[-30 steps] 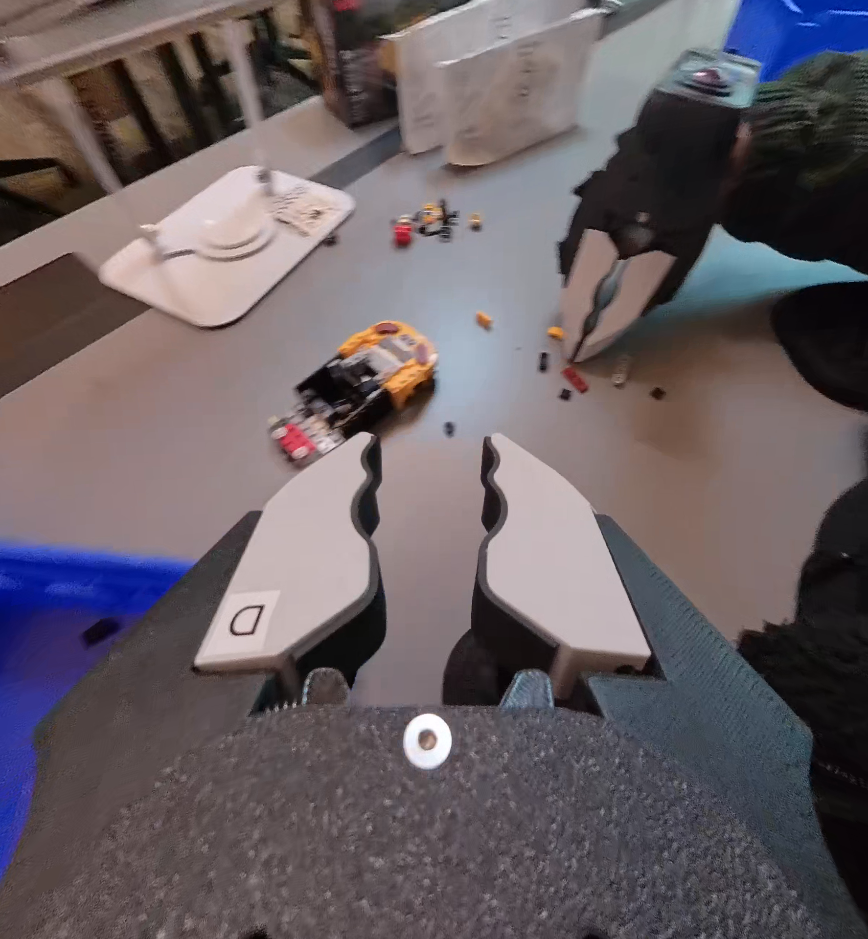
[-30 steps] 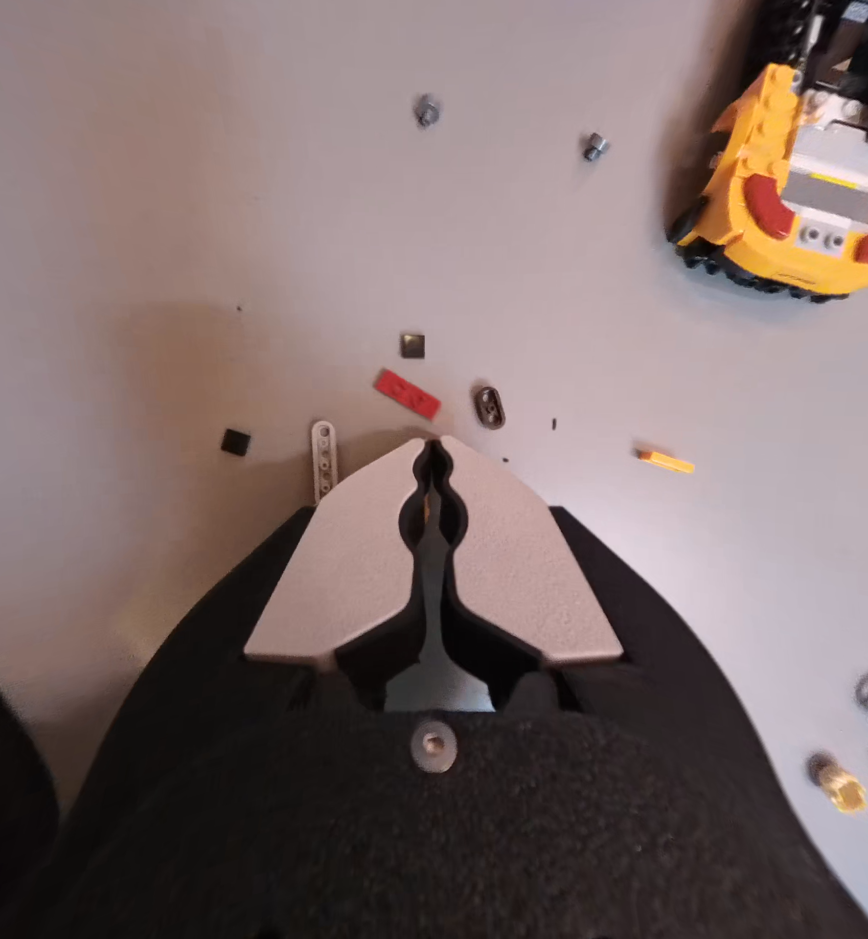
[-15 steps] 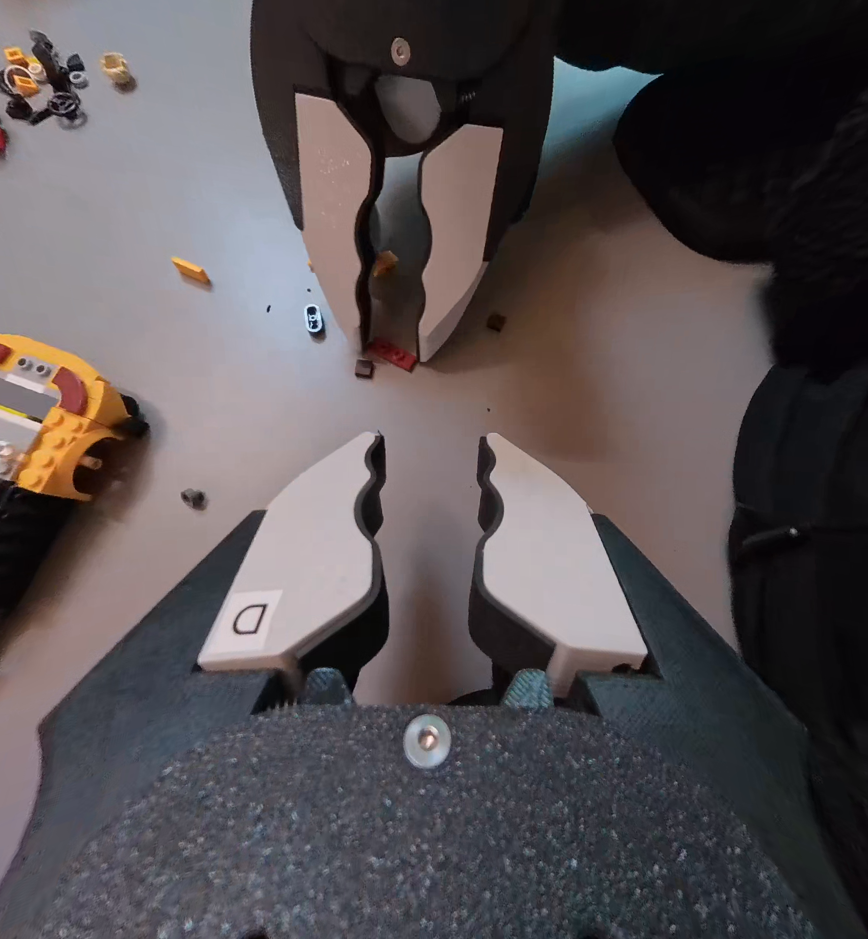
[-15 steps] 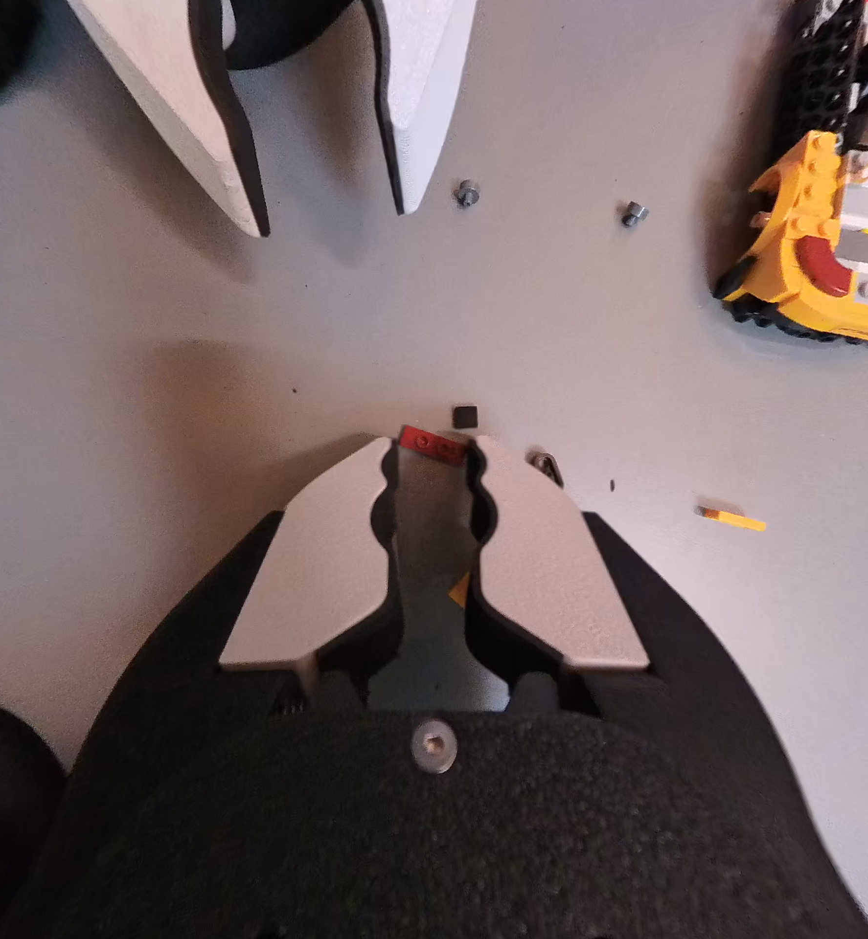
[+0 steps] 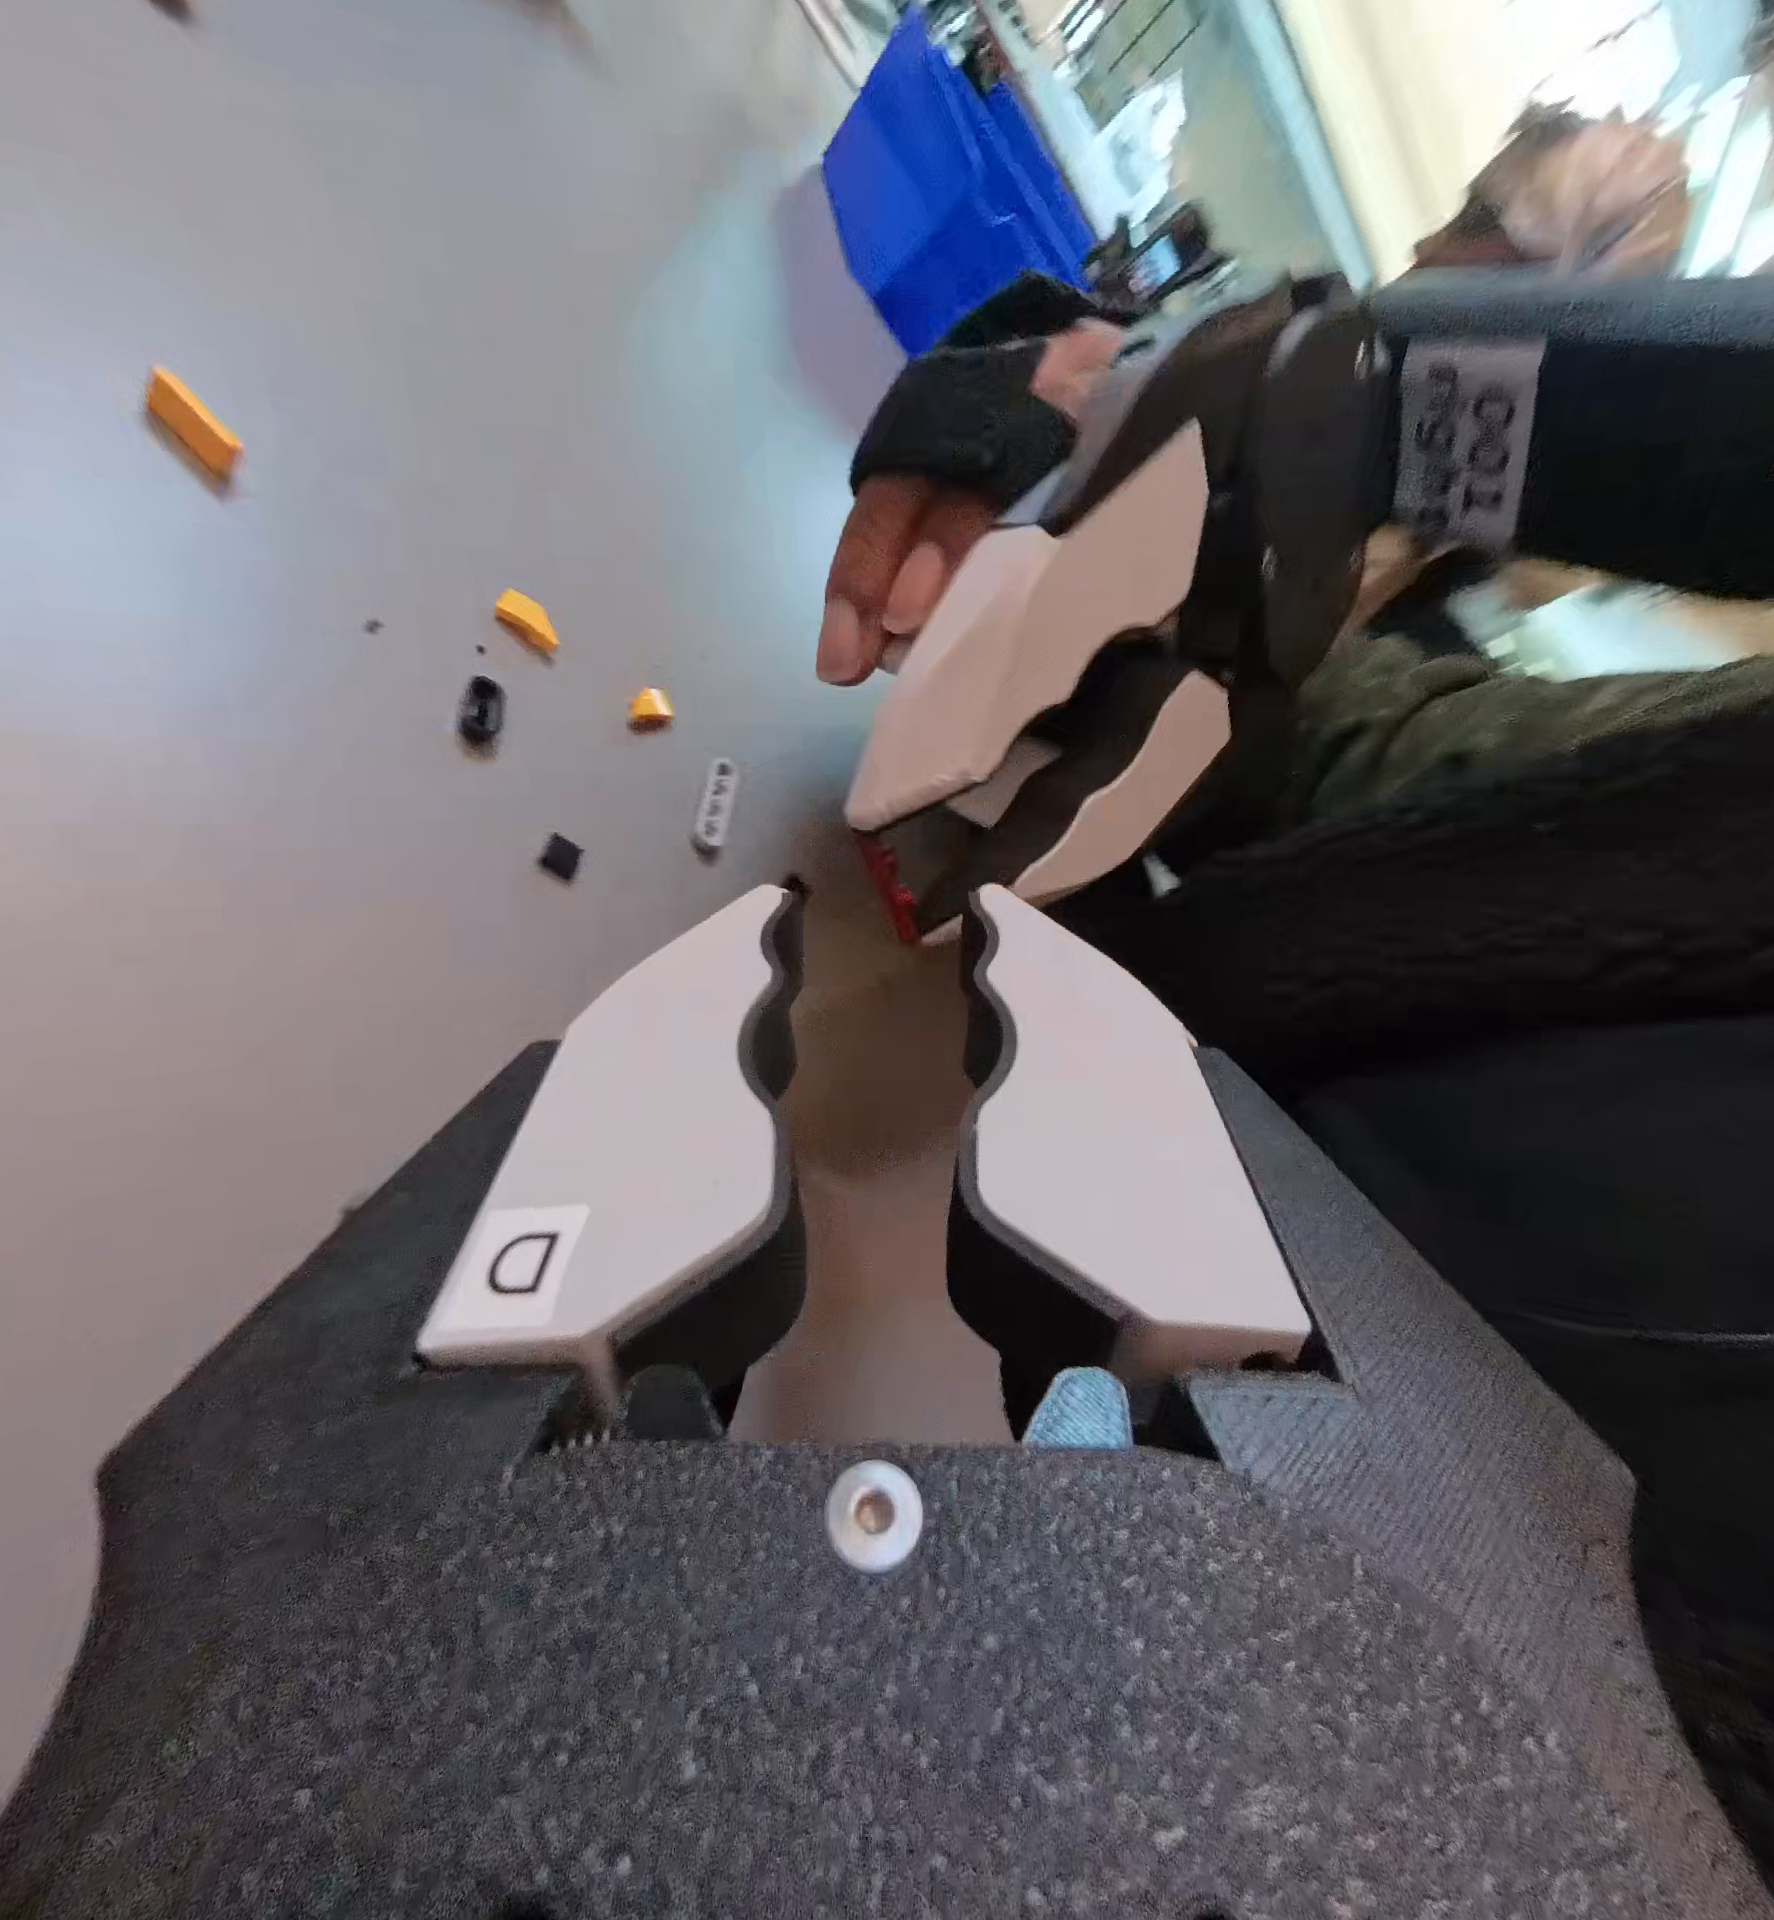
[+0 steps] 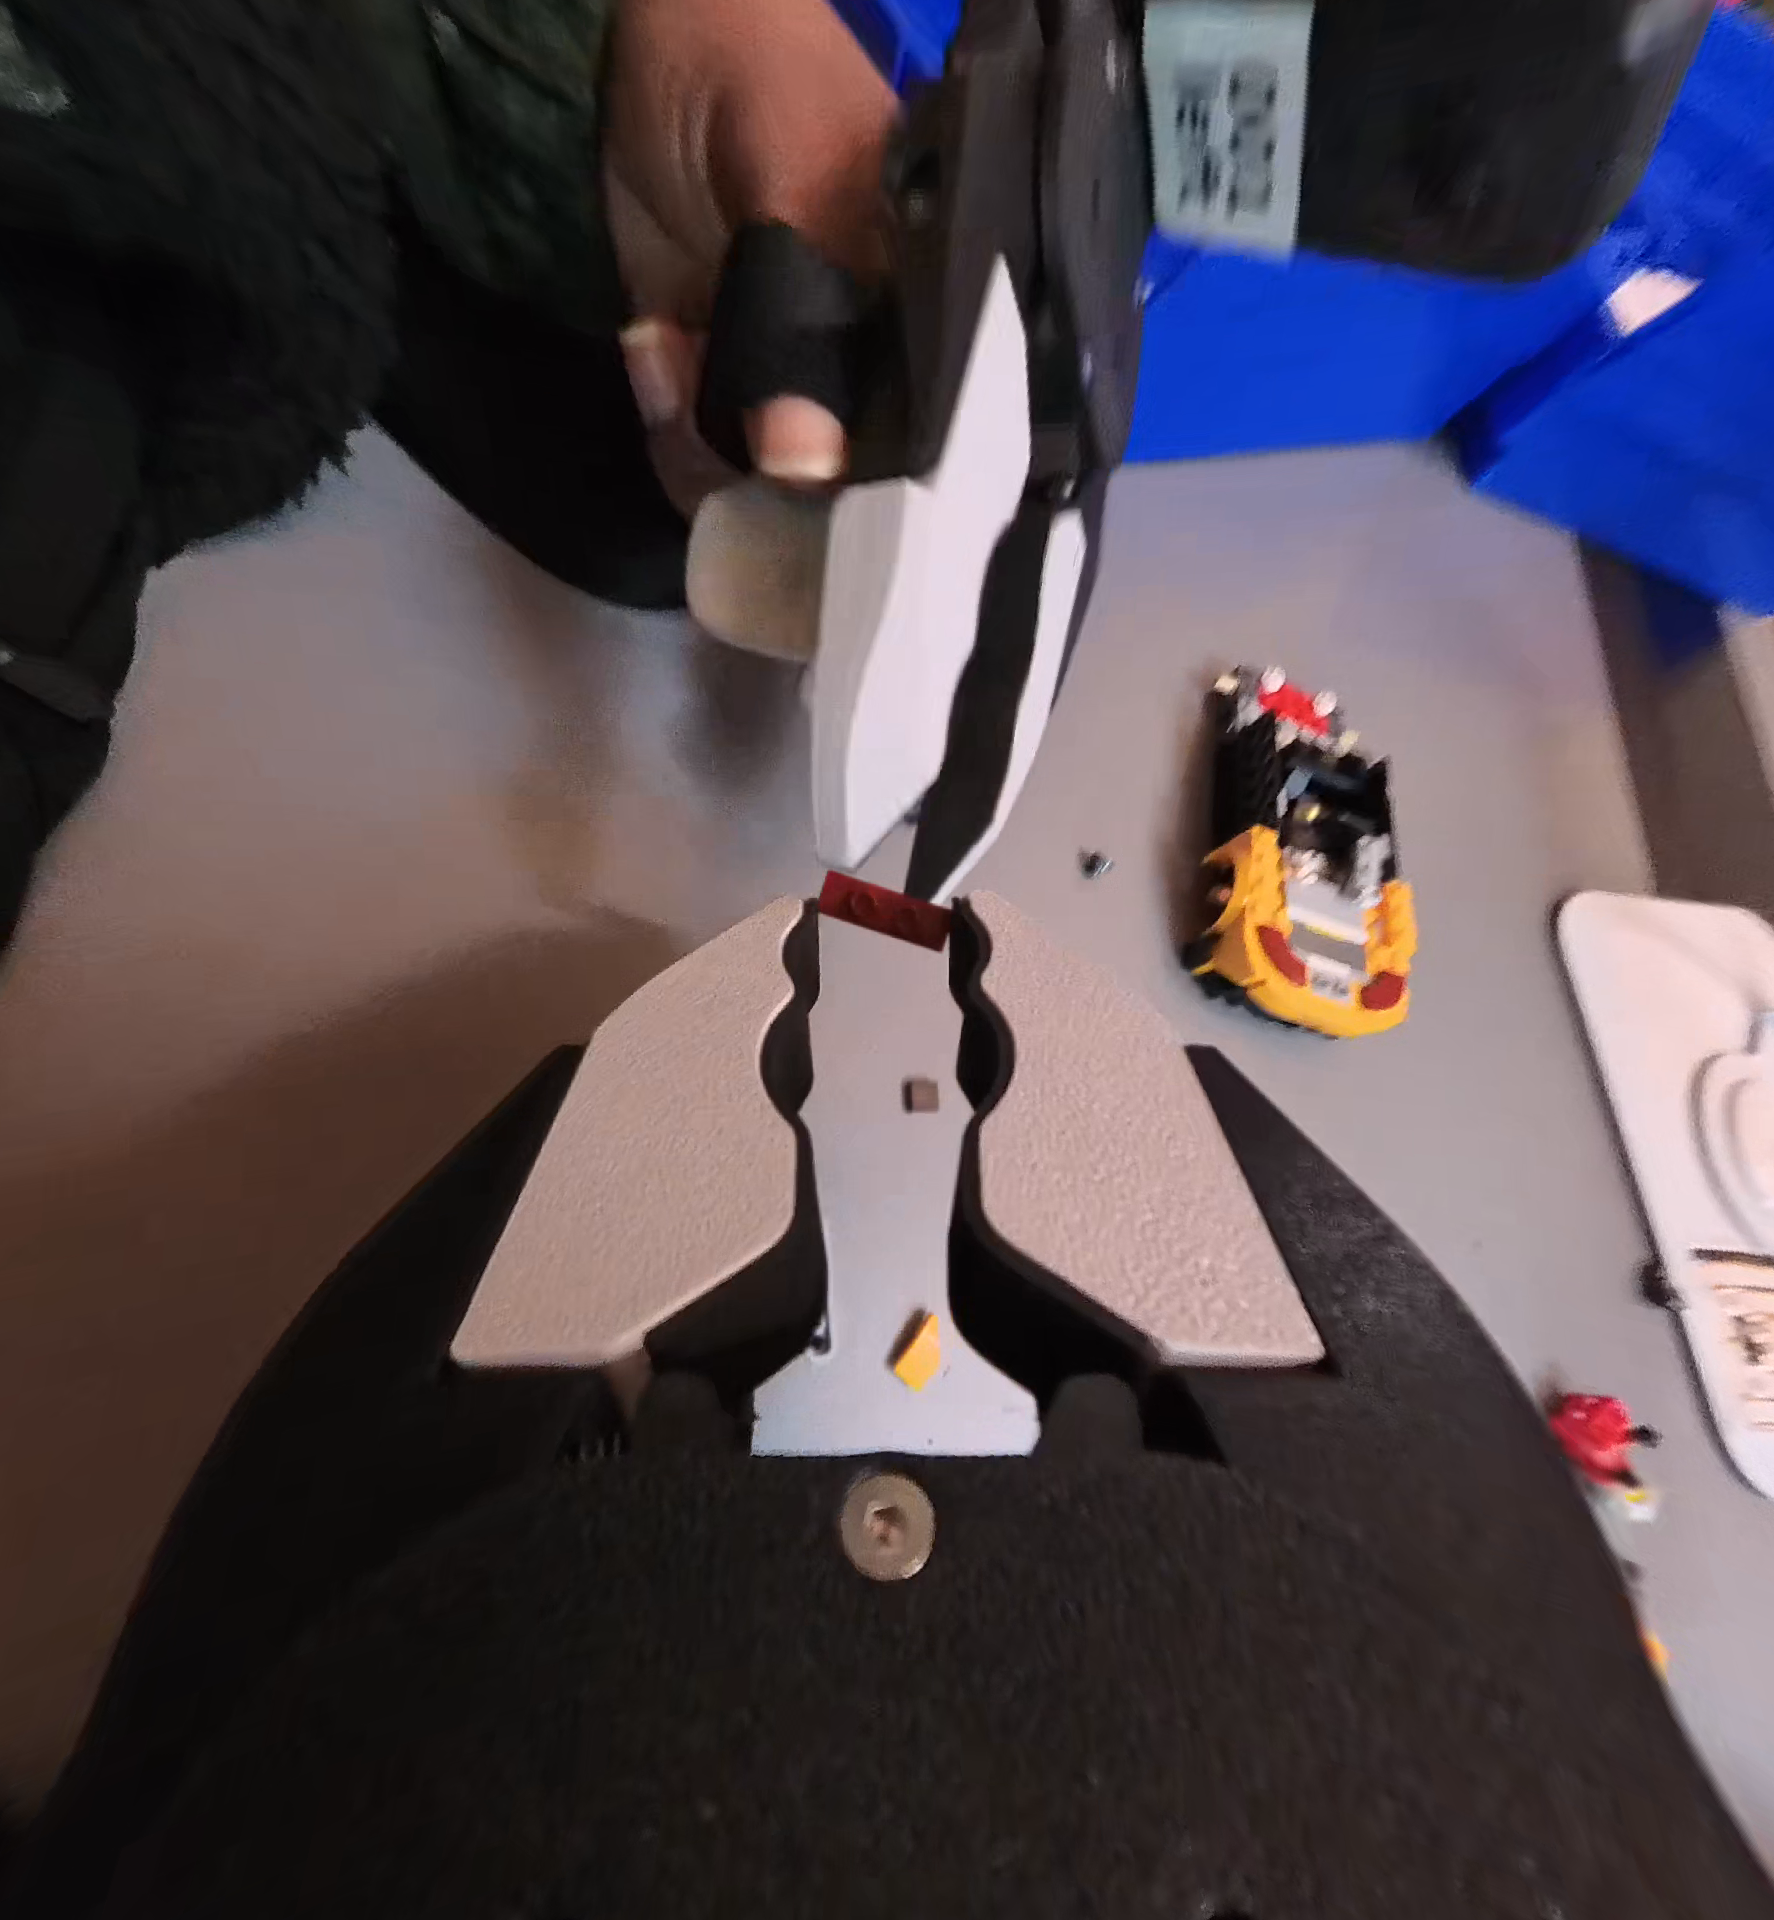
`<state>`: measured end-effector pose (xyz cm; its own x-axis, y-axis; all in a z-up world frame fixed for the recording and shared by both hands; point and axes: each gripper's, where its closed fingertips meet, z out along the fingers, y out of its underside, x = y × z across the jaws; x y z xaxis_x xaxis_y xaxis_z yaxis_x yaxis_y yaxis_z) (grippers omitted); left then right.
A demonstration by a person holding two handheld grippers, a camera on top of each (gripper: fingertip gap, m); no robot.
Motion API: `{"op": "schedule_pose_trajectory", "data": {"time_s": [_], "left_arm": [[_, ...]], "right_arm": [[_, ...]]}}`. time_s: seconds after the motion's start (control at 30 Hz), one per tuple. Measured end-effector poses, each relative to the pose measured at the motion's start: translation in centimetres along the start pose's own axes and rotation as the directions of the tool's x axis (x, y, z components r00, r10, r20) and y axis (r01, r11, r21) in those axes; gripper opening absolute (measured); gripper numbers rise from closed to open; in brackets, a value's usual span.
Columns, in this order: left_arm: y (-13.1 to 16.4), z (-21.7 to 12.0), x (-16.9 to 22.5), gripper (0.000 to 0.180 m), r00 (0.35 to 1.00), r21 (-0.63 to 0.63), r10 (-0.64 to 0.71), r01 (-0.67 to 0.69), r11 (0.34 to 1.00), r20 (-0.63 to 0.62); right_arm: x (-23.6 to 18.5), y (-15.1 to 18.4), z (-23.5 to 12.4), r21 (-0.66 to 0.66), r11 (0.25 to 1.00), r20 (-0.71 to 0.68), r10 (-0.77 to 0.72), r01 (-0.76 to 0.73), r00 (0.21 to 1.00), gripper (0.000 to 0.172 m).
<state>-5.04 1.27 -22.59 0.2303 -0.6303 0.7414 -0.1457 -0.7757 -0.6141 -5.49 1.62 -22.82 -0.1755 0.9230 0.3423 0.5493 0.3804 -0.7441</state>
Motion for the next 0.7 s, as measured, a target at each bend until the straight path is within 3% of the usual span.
{"op": "schedule_pose_trajectory", "data": {"time_s": [0.07, 0.13, 0.23, 0.3, 0.33, 0.4, 0.43, 0.47, 0.5, 0.53, 0.6, 0.7], "left_arm": [[-0.1, 0.2, 0.9, 0.023, 0.992, 0.008, -0.071, 0.072, 0.997, -0.101], [0.2, 0.2, 1.1, 0.004, 0.992, -0.012, -0.056, 0.055, 0.998, -0.112], [-0.4, -1.3, 1.3, 0.004, 0.997, -0.009, 0.066, -0.067, 0.998, -0.040], [-1.9, -4.1, 0.7, 0.004, 0.978, 0.040, 0.170, -0.176, 0.984, 0.120], [-2.8, -6.4, -0.3, 0.004, 0.932, 0.044, 0.238, -0.260, 0.965, 0.274], [-4.2, -12.9, -3.2, 0.004, 0.709, -0.029, 0.315, -0.384, 0.923, 0.631], [-4.1, -16.2, -4.5, 0.004, 0.593, -0.085, 0.313, -0.379, 0.921, 0.742], [-3.6, -19.0, -5.6, 0.005, 0.524, -0.124, 0.294, -0.335, 0.934, 0.799], [-3.0, -21.1, -6.5, 0.006, 0.495, -0.127, 0.261, -0.289, 0.949, 0.829], [-2.6, -22.0, -6.8, 0.007, 0.532, -0.087, 0.216, -0.258, 0.962, 0.819], [-1.1, -24.0, -8.4, 0.009, 0.522, -0.084, 0.148, -0.145, 0.986, 0.840], [-0.8, -24.4, -8.7, 0.012, 0.544, -0.049, 0.118, -0.139, 0.989, 0.831]], "right_arm": [[-0.2, -0.9, -0.1, 0.010, 0.999, -0.026, -0.039, 0.039, 0.999, 0.024], [-0.2, -1.4, -0.2, 0.008, 0.998, -0.049, -0.065, 0.066, 0.997, 0.019], [0.6, -1.3, -0.9, -0.007, 0.998, -0.087, -0.065, 0.064, 0.994, 0.024], [1.2, -0.1, -2.0, -0.036, 0.999, -0.096, -0.021, 0.018, 0.995, 0.029], [1.4, 0.9, -2.6, -0.056, 0.998, -0.092, 0.009, -0.014, 0.996, 0.029], [0.6, 3.8, -3.6, -0.135, 0.986, -0.035, 0.090, -0.094, 0.995, 0.027], [0.0, 5.2, -3.9, -0.173, 0.976, -0.008, 0.133, -0.132, 0.991, 0.026], [-0.5, 6.5, -4.0, -0.198, 0.967, 0.012, 0.168, -0.162, 0.986, 0.025], [-1.1, 7.5, -3.9, -0.217, 0.959, 0.033, 0.196, -0.185, 0.980, 0.024], [-1.4, 8.3, -3.8, -0.229, 0.952, 0.045, 0.218, -0.202, 0.975, 0.023], [-1.7, 9.1, -3.2, -0.239, 0.946, 0.056, 0.239, -0.220, 0.969, 0.021], [-1.6, 9.6, -2.3, -0.264, 0.937, 0.074, 0.258, -0.230, 0.963, 0.021]]}}
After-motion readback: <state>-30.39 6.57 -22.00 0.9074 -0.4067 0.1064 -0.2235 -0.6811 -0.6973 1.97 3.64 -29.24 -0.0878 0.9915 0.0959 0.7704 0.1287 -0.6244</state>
